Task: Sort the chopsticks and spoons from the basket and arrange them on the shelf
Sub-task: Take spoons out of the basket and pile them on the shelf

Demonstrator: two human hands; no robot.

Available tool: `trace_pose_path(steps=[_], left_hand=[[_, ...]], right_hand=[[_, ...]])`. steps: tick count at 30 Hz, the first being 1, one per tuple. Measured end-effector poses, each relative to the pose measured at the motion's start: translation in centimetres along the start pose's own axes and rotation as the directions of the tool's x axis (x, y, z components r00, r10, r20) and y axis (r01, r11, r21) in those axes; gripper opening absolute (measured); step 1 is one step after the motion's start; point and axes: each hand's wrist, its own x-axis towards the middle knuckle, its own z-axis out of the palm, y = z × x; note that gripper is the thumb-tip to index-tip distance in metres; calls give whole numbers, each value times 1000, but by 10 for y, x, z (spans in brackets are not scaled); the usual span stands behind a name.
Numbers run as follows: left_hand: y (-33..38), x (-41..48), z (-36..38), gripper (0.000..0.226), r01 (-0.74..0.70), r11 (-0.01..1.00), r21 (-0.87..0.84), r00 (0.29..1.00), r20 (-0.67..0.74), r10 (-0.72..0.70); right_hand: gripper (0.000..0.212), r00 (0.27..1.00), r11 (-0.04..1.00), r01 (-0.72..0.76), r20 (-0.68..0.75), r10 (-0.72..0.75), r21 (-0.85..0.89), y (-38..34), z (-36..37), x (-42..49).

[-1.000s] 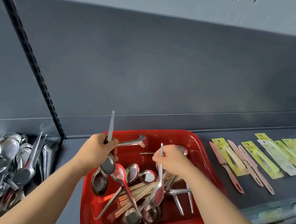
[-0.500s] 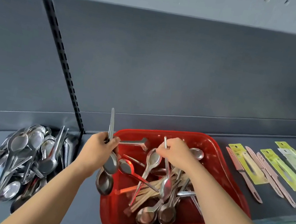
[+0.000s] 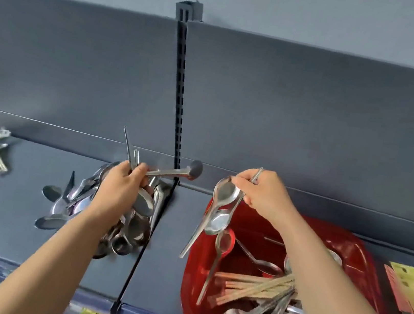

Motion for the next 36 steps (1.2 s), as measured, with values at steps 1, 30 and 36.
trace_pose_path(steps=[1,30,36], left_hand=[[-6,5,-11,30,14,1000,-8,1000,-9,-14],[-126,140,-76,26,-67,972,225,976,215,17],[-125,138,-77,63,-119,965,234,970,236,62]], right_hand=[[18,999,1000,11,36,-11,1,-6,16,3],[18,928,917,-367,-122,351,-156,-19,229,51],[42,891,891,-443,-164,424,-100,-21,222,41]])
